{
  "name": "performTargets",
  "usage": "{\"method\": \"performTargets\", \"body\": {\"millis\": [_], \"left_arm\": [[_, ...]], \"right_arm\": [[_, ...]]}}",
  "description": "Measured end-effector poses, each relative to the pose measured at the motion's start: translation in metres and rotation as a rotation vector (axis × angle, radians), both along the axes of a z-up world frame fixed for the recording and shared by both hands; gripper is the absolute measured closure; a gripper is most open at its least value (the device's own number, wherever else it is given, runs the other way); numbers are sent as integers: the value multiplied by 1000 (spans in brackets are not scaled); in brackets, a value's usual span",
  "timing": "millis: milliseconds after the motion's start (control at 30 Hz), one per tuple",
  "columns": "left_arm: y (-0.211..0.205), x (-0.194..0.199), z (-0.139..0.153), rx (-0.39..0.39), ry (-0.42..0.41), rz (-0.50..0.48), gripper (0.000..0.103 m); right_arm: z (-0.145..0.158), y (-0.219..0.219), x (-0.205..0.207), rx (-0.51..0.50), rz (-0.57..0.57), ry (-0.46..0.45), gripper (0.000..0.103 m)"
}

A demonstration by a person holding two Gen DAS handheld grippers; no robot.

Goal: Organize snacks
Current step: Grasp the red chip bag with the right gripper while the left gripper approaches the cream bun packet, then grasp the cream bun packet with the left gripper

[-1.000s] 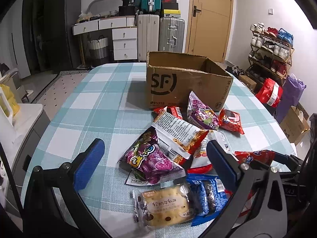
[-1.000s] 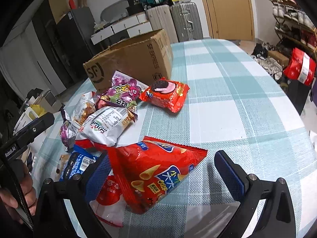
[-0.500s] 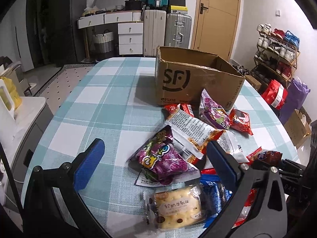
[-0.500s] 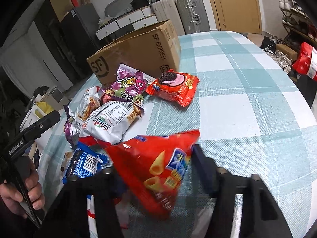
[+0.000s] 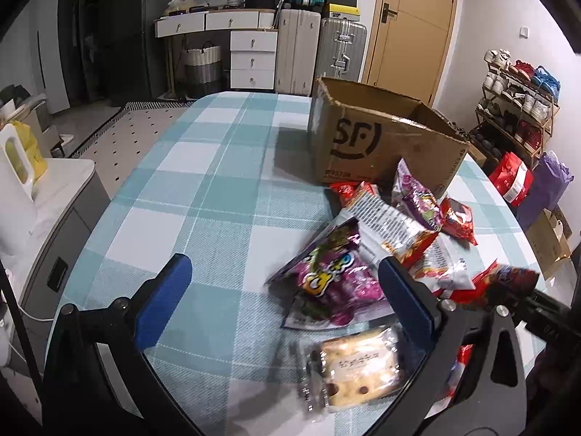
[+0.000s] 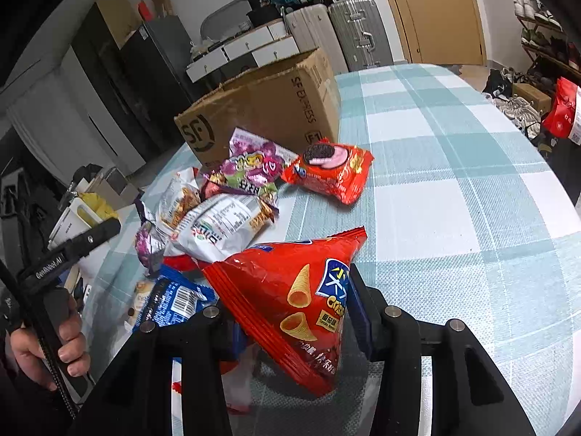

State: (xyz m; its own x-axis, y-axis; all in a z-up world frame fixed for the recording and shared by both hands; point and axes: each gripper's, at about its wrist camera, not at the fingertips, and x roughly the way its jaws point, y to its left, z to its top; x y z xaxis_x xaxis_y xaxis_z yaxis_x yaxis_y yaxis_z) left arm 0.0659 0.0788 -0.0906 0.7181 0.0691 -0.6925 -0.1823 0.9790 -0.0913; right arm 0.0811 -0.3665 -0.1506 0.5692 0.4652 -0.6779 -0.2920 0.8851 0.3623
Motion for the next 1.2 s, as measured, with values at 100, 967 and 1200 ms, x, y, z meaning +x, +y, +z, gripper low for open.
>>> {"method": "performTargets", "body": {"millis": [100,967,1200], "left_arm": [[4,-5,-4,-9,23,0,1],[-52,-13,-49,-3,227,-129,1],[-64,-8,-55,20,248,-124,1]], "right_arm": [[4,0,-2,1,2,-14,57],[10,-16,-13,39,-19,-41,57],[11,-20,-17,42,-24,-52,57]]}}
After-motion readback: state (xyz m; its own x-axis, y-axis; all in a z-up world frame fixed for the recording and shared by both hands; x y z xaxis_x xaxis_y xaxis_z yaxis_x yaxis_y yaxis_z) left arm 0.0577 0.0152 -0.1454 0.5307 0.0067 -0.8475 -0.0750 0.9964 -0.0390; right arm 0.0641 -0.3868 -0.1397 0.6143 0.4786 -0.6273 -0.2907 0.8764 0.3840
